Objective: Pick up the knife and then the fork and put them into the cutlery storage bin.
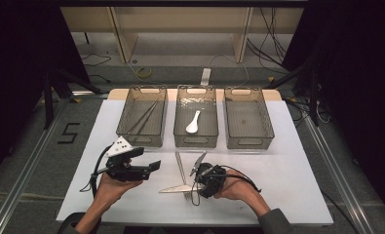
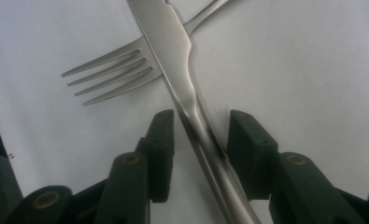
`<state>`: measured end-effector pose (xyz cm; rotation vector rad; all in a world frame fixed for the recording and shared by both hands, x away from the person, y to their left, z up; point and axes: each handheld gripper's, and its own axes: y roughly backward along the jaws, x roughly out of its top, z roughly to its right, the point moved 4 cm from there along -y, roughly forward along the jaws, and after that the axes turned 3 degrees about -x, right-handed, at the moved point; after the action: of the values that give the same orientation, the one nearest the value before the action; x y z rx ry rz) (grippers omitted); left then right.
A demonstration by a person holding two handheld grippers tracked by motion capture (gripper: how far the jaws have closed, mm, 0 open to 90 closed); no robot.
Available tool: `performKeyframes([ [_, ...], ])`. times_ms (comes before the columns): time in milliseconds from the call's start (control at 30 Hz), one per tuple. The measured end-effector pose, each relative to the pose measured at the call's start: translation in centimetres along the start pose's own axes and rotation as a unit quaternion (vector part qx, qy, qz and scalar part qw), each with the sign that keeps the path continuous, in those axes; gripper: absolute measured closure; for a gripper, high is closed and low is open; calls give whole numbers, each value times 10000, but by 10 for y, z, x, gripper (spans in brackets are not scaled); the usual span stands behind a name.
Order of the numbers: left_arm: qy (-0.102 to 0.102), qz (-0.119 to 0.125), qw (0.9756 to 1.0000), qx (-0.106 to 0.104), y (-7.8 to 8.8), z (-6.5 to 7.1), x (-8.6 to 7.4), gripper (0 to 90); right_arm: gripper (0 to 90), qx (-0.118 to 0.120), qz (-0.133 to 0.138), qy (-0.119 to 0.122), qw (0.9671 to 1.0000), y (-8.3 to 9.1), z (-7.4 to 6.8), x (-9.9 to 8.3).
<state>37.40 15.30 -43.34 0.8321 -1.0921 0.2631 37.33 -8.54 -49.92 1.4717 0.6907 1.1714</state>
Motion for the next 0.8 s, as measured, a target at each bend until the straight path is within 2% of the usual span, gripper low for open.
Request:
performKeyframes([
  [67,4,-1,10000,8,0,0,0,170,650,8,-55,39,10000,0,-1,1],
  [167,2,8,10000,13,1,0,0,169,685,-21,-118,-25,9999,0,-1,3],
  [233,-8,-5,10000,13,0,0,0,169,697,-20,-152,71,9999,0,-1,3],
  [467,-8,13,10000,21,1,0,0,169,789,42,-250,169,9995,0,-4,5],
  [600,-12,9,10000,19,1,0,0,170,796,26,-331,206,9992,0,-4,6],
  [667,-12,12,10000,22,1,0,0,170,803,11,-349,304,9989,0,-5,7],
  [800,-15,8,10000,20,1,0,0,170,805,36,-341,279,9990,0,-4,8],
])
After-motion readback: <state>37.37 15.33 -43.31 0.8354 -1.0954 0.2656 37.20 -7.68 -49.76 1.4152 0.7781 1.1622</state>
